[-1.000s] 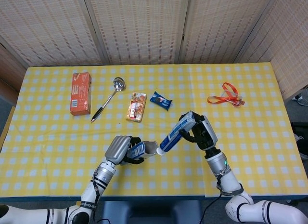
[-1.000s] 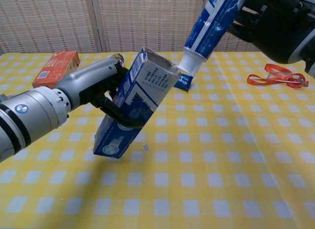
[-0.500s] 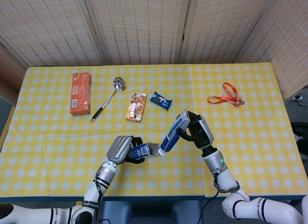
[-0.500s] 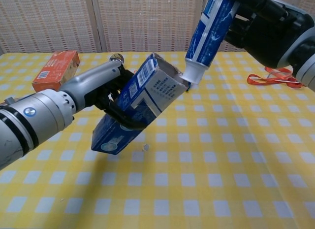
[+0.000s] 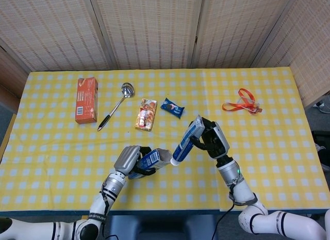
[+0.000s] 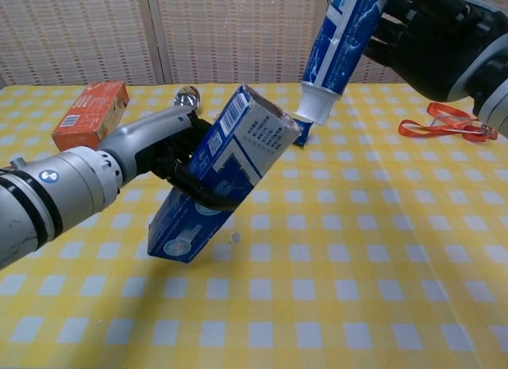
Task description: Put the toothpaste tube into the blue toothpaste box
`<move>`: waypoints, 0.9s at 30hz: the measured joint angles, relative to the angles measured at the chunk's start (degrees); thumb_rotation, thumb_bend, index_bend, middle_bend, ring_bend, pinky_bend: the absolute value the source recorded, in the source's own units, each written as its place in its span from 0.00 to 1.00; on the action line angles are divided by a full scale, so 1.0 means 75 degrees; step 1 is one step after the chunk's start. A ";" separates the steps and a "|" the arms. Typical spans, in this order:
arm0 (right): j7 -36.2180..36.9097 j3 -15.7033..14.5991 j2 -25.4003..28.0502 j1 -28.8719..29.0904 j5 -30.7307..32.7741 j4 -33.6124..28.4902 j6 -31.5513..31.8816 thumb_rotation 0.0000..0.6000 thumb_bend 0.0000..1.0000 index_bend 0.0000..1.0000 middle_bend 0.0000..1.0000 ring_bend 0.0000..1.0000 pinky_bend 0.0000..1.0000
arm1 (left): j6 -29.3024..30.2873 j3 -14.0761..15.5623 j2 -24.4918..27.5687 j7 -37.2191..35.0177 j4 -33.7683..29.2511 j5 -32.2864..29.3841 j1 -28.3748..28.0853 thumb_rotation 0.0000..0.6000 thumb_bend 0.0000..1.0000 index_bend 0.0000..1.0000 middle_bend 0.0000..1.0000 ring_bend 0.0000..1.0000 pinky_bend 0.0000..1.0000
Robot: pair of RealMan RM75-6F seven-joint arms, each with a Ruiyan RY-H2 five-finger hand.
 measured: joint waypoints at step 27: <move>0.0063 0.0205 -0.0466 0.0308 0.0288 0.0549 -0.0286 1.00 0.62 0.78 0.66 0.81 0.86 | 0.0168 0.0117 -0.0135 -0.0167 -0.0130 -0.0042 -0.0021 1.00 0.13 0.63 0.67 0.54 0.61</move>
